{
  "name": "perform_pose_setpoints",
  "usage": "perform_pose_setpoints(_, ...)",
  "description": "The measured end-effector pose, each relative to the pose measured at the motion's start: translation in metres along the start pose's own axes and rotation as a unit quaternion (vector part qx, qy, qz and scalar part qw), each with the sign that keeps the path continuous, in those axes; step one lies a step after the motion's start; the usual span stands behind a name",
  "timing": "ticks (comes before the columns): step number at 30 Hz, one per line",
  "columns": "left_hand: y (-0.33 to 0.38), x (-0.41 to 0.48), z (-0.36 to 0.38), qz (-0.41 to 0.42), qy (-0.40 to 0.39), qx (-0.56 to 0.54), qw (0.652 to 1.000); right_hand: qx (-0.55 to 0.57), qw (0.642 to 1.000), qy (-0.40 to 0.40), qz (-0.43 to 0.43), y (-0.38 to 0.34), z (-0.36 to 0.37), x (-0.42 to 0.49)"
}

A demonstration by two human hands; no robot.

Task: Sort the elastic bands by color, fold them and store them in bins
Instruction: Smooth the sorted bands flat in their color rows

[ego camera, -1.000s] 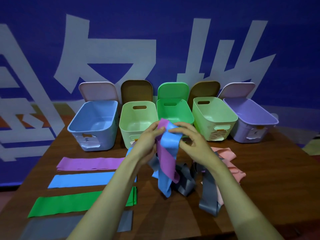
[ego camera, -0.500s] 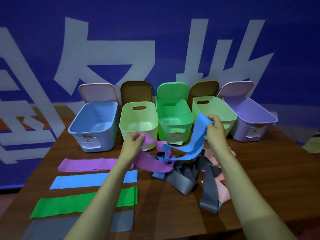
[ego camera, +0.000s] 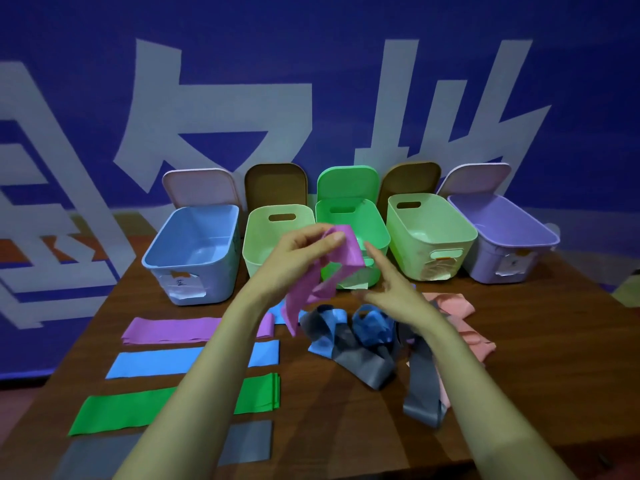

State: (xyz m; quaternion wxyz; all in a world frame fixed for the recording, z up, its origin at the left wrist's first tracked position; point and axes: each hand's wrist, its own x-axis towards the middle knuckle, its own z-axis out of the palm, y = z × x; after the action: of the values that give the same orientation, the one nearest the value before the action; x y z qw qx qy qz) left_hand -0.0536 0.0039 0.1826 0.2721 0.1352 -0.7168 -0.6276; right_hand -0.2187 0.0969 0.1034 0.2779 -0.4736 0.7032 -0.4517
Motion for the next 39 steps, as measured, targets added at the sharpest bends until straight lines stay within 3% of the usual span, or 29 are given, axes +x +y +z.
perform_pose_setpoints(3, 0.001, -0.003, -0.001, 0.007, -0.031, 0.01, 0.999, 0.035, 0.998, -0.032, -0.033, -0.01, 0.006, 0.001)
perform_pose_setpoints(5, -0.002, -0.003, -0.011, 0.023, 0.0, 0.08, 0.997, -0.007, 0.999, 0.038, -0.026, -0.013, 0.005, 0.002)
perform_pose_setpoints(6, -0.006, -0.001, -0.02, 0.034, 0.026, 0.177, 0.983, -0.041, 0.995, 0.084, -0.019, -0.012, 0.002, 0.003)
perform_pose_setpoints(9, -0.021, -0.001, -0.048, 0.0, 0.088, 0.476, 0.875, -0.132, 0.972, 0.192, -0.028, -0.014, -0.008, -0.002)
perform_pose_setpoints(12, -0.045, -0.006, -0.058, -0.1, 0.074, 0.548, 0.827, -0.136, 0.963, 0.225, -0.066, -0.017, -0.009, -0.004)
perform_pose_setpoints(13, -0.051, -0.008, -0.058, -0.124, 0.073, 0.542, 0.828, -0.112, 0.96, 0.247, -0.069, -0.017, -0.009, -0.002)
perform_pose_setpoints(15, -0.061, -0.013, -0.059, -0.162, 0.068, 0.44, 0.881, -0.048, 0.957, 0.282, -0.052, -0.017, -0.011, 0.003)
perform_pose_setpoints(18, -0.065, -0.025, -0.058, -0.178, 0.018, 0.139, 0.974, 0.054, 0.969, 0.239, -0.01, -0.019, -0.016, 0.005)
perform_pose_setpoints(21, -0.071, -0.033, -0.064, -0.173, -0.002, -0.038, 0.984, 0.133, 0.973, 0.186, 0.017, -0.019, -0.019, 0.003)
perform_pose_setpoints(23, -0.076, -0.034, -0.066, -0.177, -0.005, 0.001, 0.984, 0.153, 0.972, 0.177, 0.022, -0.017, -0.023, 0.003)
perform_pose_setpoints(27, -0.086, -0.034, -0.07, -0.147, 0.078, 0.129, 0.978, 0.145, 0.977, 0.156, 0.008, -0.012, -0.028, -0.001)
perform_pose_setpoints(30, -0.082, -0.036, -0.07, -0.157, 0.048, 0.075, 0.984, 0.069, 0.989, 0.126, -0.013, -0.011, -0.029, -0.006)
perform_pose_setpoints(35, -0.074, -0.034, -0.068, -0.212, 0.017, 0.143, 0.967, 0.053, 0.991, 0.123, -0.026, -0.015, -0.03, -0.009)
perform_pose_setpoints(39, -0.074, -0.033, -0.064, -0.163, 0.04, 0.021, 0.986, -0.003, 0.995, 0.094, -0.044, -0.01, -0.031, -0.005)
